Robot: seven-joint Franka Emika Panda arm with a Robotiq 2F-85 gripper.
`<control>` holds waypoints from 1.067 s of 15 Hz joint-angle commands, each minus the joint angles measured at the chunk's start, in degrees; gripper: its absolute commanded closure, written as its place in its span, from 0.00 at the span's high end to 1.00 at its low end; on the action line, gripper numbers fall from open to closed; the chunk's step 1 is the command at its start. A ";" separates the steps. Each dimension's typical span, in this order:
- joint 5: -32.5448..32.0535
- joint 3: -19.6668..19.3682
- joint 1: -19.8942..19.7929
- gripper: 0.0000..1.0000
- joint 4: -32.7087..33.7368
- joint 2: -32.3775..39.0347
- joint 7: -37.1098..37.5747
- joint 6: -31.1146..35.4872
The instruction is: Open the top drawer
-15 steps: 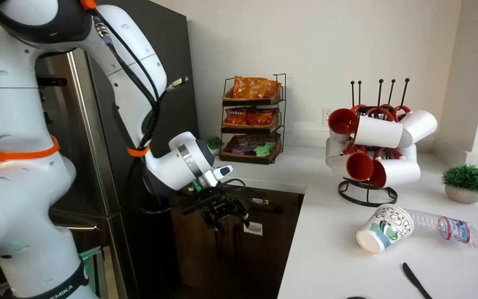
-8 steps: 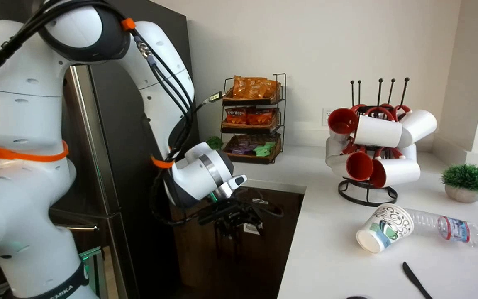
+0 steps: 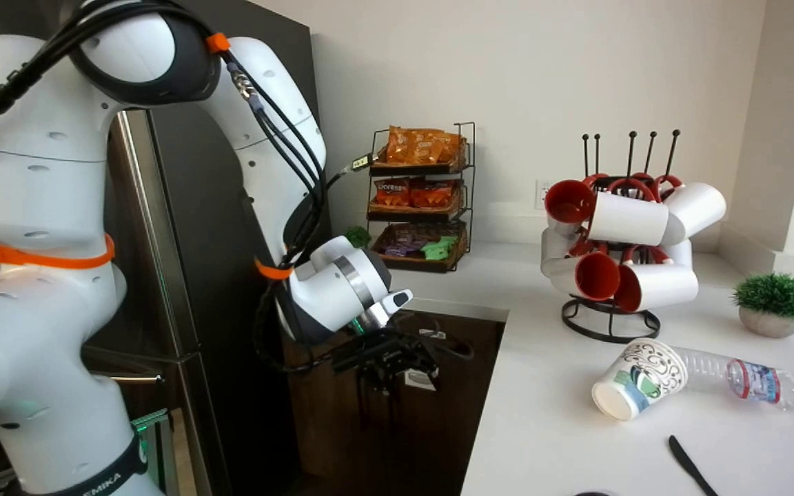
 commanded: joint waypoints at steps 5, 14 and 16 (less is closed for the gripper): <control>-11.63 -0.95 0.28 1.00 6.61 4.43 9.92 -2.15; -20.89 -2.71 -0.12 1.00 10.16 10.31 18.53 -4.68; -21.93 -3.00 -0.15 1.00 10.43 11.22 19.24 -4.60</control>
